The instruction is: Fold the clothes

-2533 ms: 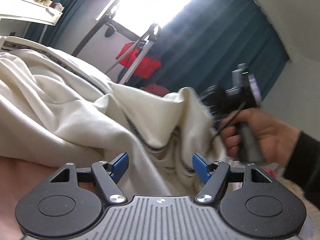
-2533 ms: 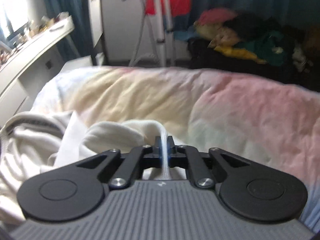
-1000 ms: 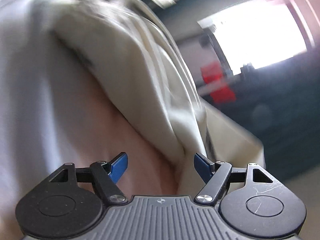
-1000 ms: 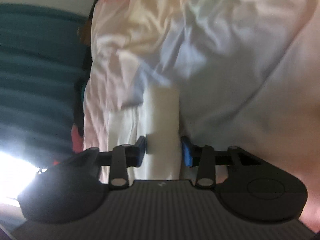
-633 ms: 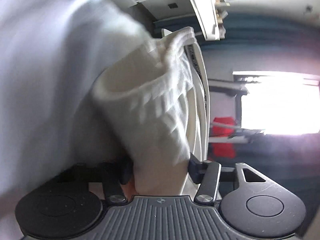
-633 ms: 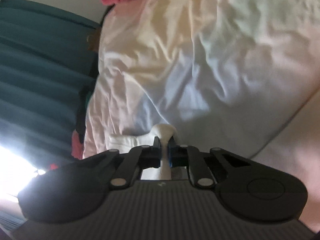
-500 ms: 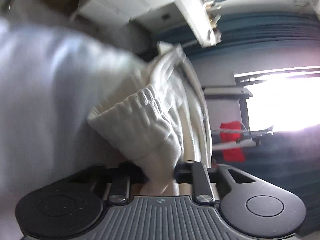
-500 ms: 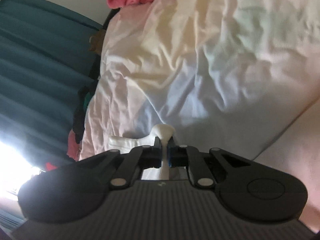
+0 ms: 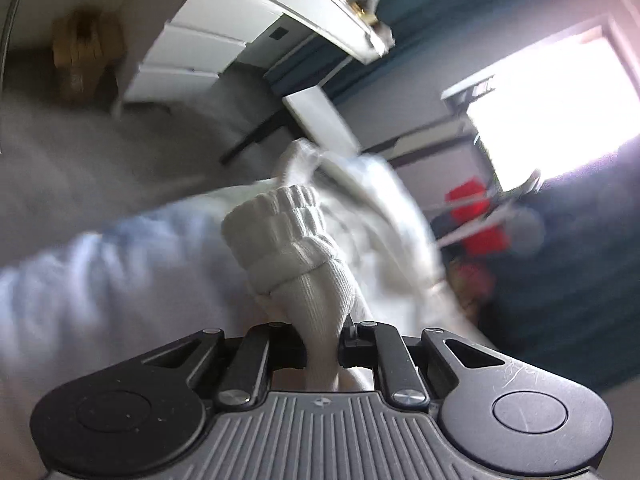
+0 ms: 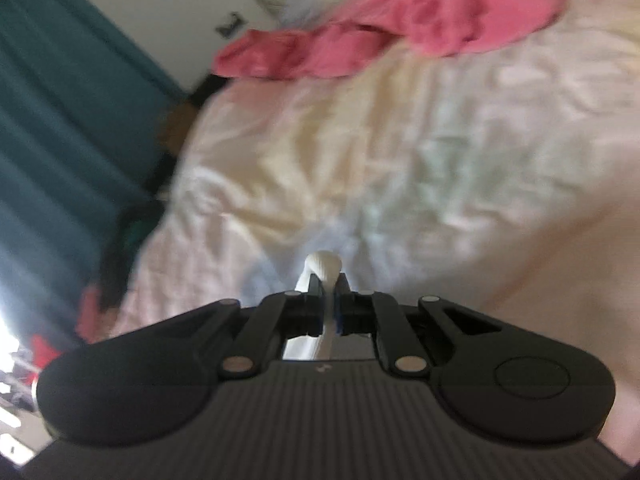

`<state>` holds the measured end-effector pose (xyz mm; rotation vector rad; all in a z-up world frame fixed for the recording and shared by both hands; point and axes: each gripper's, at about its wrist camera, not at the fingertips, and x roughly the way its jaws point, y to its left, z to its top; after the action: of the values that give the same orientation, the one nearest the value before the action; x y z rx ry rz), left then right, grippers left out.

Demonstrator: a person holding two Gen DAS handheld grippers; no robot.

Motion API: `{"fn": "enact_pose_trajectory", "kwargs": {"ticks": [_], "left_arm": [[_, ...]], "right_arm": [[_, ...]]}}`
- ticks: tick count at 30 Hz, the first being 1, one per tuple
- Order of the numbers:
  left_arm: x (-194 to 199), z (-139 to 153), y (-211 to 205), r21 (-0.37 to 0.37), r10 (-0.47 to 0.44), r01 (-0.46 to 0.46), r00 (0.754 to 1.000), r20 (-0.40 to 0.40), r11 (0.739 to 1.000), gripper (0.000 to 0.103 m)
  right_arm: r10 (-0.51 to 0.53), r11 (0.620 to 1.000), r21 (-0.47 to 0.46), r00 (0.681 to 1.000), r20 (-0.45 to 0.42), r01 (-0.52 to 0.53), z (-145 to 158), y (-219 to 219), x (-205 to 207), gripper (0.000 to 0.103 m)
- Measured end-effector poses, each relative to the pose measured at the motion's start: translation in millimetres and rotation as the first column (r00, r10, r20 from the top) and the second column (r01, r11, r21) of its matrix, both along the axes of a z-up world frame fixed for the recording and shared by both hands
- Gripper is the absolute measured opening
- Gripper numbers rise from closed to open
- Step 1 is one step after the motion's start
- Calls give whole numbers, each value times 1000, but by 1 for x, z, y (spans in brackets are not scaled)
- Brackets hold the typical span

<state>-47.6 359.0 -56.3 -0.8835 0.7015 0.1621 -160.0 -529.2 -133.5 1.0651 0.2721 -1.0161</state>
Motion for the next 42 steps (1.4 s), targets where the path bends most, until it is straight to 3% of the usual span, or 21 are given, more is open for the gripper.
{"fn": "enact_pose_trajectory", "kwargs": {"ticks": [3,5,10,11,12,14,15,17,19,20,22,26,29,35,38,42], "left_arm": [[1,-19,-11,125,-55,63,996,-66,990,16],[2,-26,-17,157,-60,74,994,-93,985,17],[2,-14,-37,283,-96,130,987,-130,950,35],[2,-11,-40,310,-101,140,985,-141,940,38],[2,-10,-45,333,-106,149,984,-145,931,46],[-1,-4,-52,393,-111,162,982,-150,905,60],[-1,-1,-57,434,-110,167,982,-153,885,64],[-6,13,-77,555,-113,180,982,-153,812,69],[-12,27,-99,647,-141,191,982,-129,738,80],[-15,34,-111,681,-159,192,981,-112,706,81],[-20,46,-132,713,-192,192,978,-82,674,82],[-22,67,-176,718,-277,200,961,-10,666,83],[-21,78,-218,717,-367,222,929,51,660,85],[-1,75,-302,686,-514,287,845,148,668,86],[15,71,-339,696,-567,327,812,140,639,86],[25,55,-374,719,-604,338,784,142,607,86]], "right_arm": [[-7,993,117,999,-48,12,-21,-6,-4,9],[8,986,167,997,-75,4,-32,-9,-4,11],[141,981,154,977,-161,-116,-23,-6,12,17],[154,982,137,973,-172,-131,-18,-4,14,31],[168,982,113,968,-184,-149,-13,-1,16,57],[184,983,39,961,-208,-180,1,7,23,78],[195,980,-2,957,-214,-200,9,12,26,78],[253,957,-85,943,-214,-277,28,25,36,77],[338,914,-165,920,-197,-371,46,45,46,77],[386,885,-200,903,-188,-420,55,58,51,77],[480,818,-266,860,-173,-510,70,83,63,77],[640,673,-355,751,-162,-649,89,139,78,77],[725,569,-405,669,-163,-716,98,176,88,77],[829,434,-447,541,-141,-782,97,225,94,77],[852,372,-483,498,-161,-793,97,242,93,76],[863,343,-507,478,-162,-791,93,252,93,77]]}}
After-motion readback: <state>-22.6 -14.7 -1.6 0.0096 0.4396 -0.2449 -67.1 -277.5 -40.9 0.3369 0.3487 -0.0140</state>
